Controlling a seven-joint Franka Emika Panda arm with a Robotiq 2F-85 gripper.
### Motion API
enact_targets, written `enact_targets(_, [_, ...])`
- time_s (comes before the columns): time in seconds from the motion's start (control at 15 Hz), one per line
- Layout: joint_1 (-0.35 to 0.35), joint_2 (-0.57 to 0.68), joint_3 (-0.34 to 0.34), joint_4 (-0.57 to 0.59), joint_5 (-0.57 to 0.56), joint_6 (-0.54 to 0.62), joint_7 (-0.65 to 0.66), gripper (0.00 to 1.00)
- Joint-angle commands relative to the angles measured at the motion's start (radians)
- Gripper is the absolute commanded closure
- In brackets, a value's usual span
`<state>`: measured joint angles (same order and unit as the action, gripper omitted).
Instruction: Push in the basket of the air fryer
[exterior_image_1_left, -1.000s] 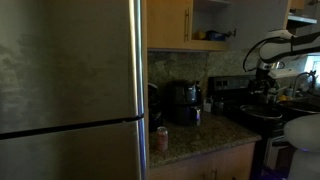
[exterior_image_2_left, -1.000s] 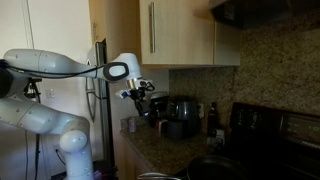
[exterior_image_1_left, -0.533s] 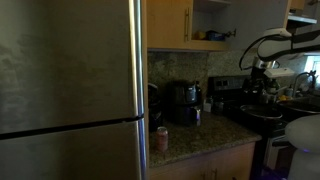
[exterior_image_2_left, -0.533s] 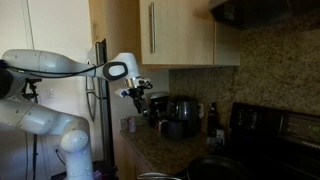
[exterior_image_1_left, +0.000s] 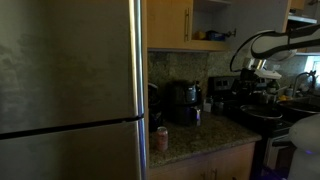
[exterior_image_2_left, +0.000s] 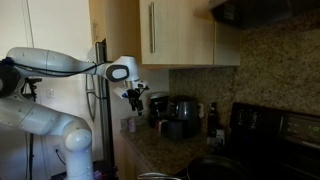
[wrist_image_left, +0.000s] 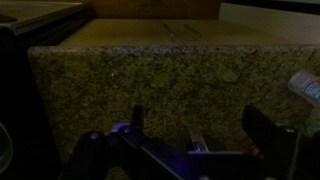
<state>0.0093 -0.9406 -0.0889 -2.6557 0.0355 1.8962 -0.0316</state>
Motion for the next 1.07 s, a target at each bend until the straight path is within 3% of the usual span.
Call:
enact_targets(0.0, [-0.034,0.065,0.039,0.006,-0.027,0.023,0.026,0.00])
enact_targets(0.47, [-0.026,0.174,0.048,0.028,-0.019,0.028,0.043,0.00])
enact_targets(0.87, [-0.028,0.127,0.043,0.013,-0.020,0.025,0.048,0.00])
enact_targets(1.0, [0.006,0.239,0.055,0.053,-0.018,-0.044,0.018,0.00])
